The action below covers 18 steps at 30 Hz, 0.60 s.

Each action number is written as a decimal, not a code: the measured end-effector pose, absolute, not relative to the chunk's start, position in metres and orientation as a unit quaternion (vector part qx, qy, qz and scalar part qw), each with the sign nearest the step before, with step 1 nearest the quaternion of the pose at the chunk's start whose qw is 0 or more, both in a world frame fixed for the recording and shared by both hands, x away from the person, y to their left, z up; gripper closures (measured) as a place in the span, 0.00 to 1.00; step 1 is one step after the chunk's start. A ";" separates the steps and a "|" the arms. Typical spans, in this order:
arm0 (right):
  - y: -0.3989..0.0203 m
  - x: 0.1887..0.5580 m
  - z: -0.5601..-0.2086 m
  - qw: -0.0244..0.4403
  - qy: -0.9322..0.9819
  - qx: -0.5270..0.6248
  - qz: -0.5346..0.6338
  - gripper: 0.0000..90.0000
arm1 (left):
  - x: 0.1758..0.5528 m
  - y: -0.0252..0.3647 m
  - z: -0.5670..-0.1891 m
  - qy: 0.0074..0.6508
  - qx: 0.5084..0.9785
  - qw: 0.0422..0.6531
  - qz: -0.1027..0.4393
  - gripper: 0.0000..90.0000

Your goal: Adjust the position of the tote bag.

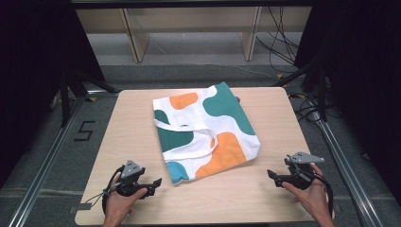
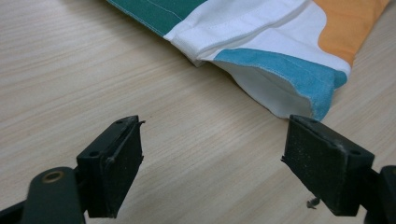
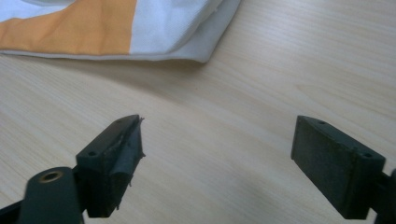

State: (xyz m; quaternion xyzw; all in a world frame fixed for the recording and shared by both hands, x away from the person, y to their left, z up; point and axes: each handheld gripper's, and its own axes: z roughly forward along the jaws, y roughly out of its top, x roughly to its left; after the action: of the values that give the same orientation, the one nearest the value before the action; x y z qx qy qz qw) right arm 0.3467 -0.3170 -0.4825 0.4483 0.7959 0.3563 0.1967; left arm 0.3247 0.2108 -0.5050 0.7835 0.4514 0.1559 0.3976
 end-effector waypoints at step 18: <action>-0.313 0.348 -0.485 0.213 0.809 0.426 0.345 0.32 | 0.321 0.190 -0.501 0.432 0.774 0.450 0.108 0.31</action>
State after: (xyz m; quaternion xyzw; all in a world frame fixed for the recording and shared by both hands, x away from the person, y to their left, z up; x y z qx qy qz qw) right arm 0.3478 -0.3134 -0.4848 0.4262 0.8085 0.3450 0.2135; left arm 0.3213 0.1897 -0.5015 0.7743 0.4317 0.1078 0.4500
